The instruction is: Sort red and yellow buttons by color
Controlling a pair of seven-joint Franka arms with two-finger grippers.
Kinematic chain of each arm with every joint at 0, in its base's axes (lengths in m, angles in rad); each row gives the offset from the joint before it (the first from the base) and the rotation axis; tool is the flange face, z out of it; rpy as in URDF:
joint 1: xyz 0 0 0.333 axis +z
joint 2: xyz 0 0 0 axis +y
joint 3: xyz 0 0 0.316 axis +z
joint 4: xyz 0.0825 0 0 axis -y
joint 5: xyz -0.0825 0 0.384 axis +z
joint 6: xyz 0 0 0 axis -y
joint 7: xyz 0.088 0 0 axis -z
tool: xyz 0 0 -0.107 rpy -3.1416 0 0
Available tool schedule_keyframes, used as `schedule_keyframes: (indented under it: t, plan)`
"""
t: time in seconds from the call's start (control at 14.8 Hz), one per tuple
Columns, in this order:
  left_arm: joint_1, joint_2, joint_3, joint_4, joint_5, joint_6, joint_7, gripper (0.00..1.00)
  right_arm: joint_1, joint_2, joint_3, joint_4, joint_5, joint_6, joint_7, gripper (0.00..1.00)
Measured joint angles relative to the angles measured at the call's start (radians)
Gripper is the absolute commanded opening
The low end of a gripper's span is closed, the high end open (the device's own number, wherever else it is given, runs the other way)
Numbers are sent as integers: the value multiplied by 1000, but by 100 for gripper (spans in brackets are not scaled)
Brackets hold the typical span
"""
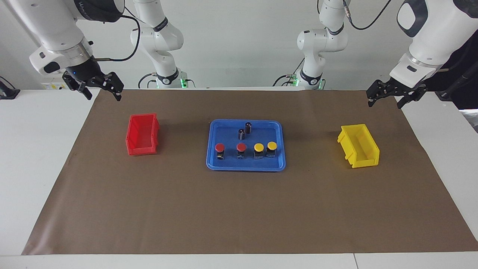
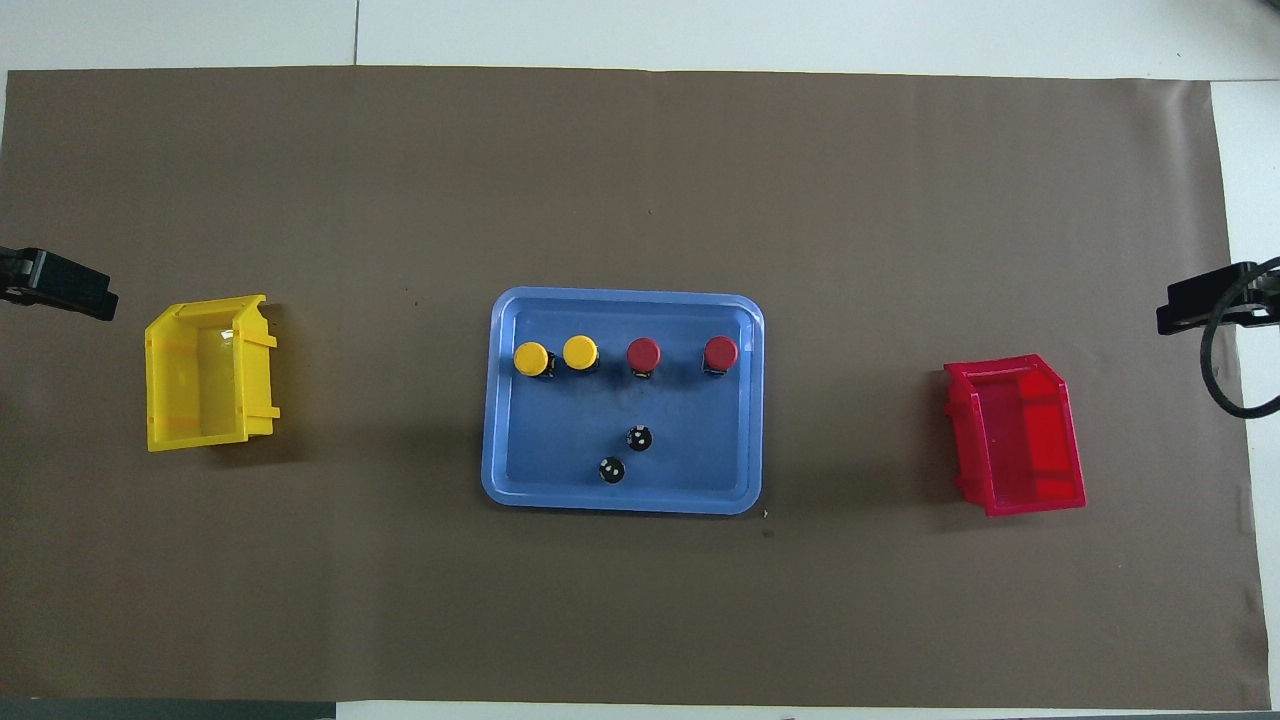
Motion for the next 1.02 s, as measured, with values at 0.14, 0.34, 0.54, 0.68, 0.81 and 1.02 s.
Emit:
schedule_keyframes:
  t: [0.14,0.34,0.54,0.68,0.81,1.02]
  plan:
    - [6,-8,1,-16,0,6,0,100,0,0,0,0,0,0,0,100]
    - [8,-16,1,-26,-2,15,0,100,0,0,0,0,0,0,0,100]
    - [17,-18,1,-29,-3,33,-1,100,0,0,0,0,0,0,0,100]
    - [21,-18,1,-34,-4,44,-1,100,1,0,0,0,1,9,0,100]
    - [22,-19,1,-46,-4,63,-2,100,1,0,0,0,1,16,0,100]
    - [22,-30,1,-82,-4,96,-2,100,0,0,0,0,1,17,0,100]
